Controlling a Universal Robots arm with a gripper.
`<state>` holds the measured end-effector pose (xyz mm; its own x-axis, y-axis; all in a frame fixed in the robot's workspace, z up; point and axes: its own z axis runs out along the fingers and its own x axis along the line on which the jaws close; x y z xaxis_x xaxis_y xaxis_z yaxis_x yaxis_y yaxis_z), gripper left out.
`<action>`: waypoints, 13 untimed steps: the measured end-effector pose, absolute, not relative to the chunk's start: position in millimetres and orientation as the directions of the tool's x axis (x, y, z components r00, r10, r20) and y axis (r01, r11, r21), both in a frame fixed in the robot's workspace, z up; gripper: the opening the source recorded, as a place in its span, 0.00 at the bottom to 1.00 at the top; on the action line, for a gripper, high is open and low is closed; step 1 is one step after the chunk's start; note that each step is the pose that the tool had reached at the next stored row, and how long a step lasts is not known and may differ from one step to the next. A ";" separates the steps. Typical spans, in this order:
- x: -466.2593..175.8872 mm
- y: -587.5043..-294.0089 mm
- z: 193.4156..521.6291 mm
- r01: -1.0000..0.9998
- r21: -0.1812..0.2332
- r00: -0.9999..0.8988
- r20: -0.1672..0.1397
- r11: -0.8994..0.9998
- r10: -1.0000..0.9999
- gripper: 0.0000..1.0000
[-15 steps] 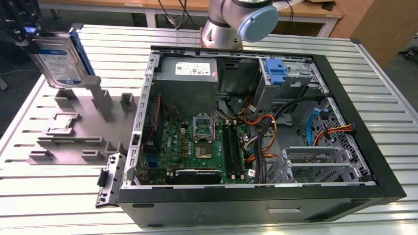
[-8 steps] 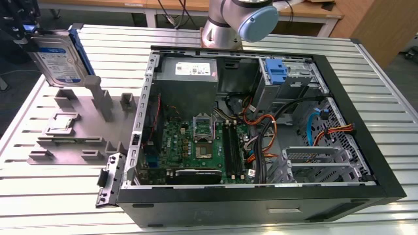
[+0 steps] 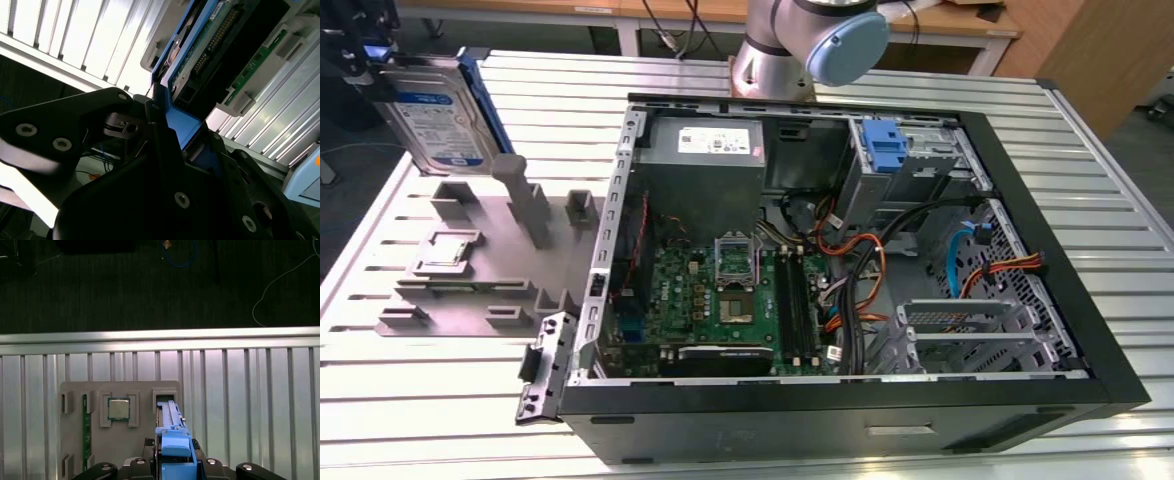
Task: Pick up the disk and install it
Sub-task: 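Pick up the disk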
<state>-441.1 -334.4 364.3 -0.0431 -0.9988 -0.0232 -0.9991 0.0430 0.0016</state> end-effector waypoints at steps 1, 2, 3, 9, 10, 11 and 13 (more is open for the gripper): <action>-441.1 -334.4 365.0 -0.999 0.002 -0.043 -0.023 0.043 -0.999 0.37; -441.1 -334.4 365.7 -0.999 0.002 -0.043 -0.023 0.043 -0.999 0.37; -441.1 -334.4 366.4 -0.999 0.002 -0.043 -0.023 0.043 -0.999 0.37; -441.1 -334.4 370.6 -0.999 0.002 -0.043 -0.023 0.043 -0.999 0.37; -441.1 -334.4 371.4 -0.999 0.002 -0.043 -0.023 0.043 -0.999 0.37; -441.1 -334.4 372.2 -0.999 0.002 -0.043 -0.023 0.043 -0.999 0.37; -441.1 -334.4 373.8 -0.999 0.002 -0.043 -0.023 0.043 -0.999 0.37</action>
